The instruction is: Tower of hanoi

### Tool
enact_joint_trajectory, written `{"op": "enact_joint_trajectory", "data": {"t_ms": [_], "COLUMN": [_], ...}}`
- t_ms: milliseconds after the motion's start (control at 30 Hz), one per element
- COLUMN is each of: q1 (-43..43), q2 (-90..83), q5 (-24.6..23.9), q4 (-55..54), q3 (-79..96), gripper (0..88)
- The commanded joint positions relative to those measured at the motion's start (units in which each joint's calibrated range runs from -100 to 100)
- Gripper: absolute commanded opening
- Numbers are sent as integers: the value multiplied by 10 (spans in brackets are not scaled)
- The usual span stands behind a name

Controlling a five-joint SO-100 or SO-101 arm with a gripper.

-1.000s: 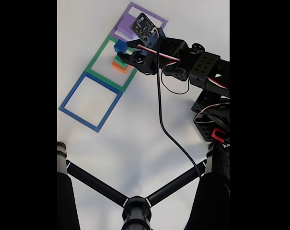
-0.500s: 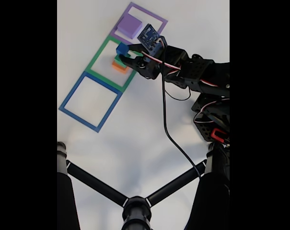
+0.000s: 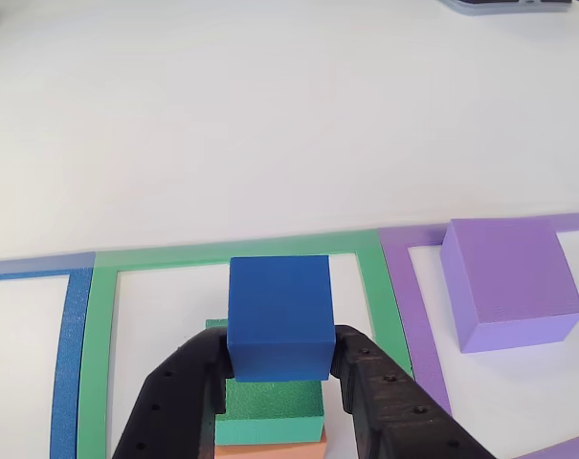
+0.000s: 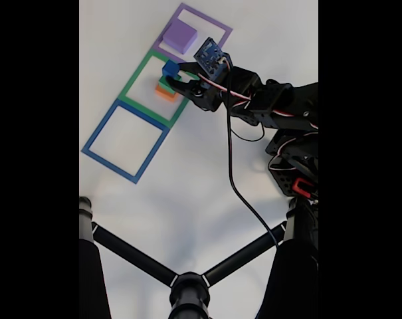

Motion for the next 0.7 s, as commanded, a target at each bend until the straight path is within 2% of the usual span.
{"op": "enact_joint_trajectory", "data": {"t_ms": [0,667], "q1": [-4,-10], "q2": [14,30], "q5": [6,6], "q4": [-32,-50], "q3": [-11,0], "gripper": [37,49]}}
